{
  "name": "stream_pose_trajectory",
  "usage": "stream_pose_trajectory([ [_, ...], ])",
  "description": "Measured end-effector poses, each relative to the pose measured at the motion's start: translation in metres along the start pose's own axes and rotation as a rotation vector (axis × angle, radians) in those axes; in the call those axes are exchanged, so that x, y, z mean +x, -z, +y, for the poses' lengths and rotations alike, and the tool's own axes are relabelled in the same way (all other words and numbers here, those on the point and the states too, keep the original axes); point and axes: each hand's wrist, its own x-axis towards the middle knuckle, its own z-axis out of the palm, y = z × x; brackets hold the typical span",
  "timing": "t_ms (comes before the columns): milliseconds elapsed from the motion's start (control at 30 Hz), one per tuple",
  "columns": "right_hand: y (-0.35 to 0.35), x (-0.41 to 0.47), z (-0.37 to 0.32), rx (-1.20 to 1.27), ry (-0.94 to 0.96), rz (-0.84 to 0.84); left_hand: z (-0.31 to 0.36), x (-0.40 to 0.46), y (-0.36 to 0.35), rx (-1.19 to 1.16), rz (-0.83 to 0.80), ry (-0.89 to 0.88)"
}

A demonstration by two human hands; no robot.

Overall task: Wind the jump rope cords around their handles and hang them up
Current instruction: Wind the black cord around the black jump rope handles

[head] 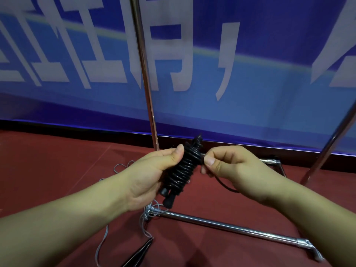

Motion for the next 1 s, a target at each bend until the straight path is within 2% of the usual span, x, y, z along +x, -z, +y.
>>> stream_pose_trajectory([
  [300, -0.016, -0.004, 0.003, -0.098, 0.043, 0.077, 0.005, -0.005, -0.002, 0.182, 0.05, -0.11],
  [467, -0.025, -0.004, 0.001, -0.165, 0.025, 0.075, 0.006, -0.006, -0.011, 0.309, 0.06, -0.055],
  [633, -0.026, -0.006, -0.004, -0.118, 0.01, 0.021, 0.003, -0.013, -0.022, 0.437, 0.053, -0.04],
  [833, -0.012, -0.008, -0.009, -0.135, -0.108, -0.116, 0.001, -0.013, -0.026, 0.414, 0.084, -0.023],
  [900, -0.006, -0.008, -0.01, -0.157, -0.135, -0.111, 0.001, -0.009, -0.024, 0.304, 0.129, 0.009],
  [1000, -0.001, -0.007, -0.006, -0.139, -0.119, -0.093, 0.002, -0.009, -0.022, 0.217, 0.102, 0.086],
])
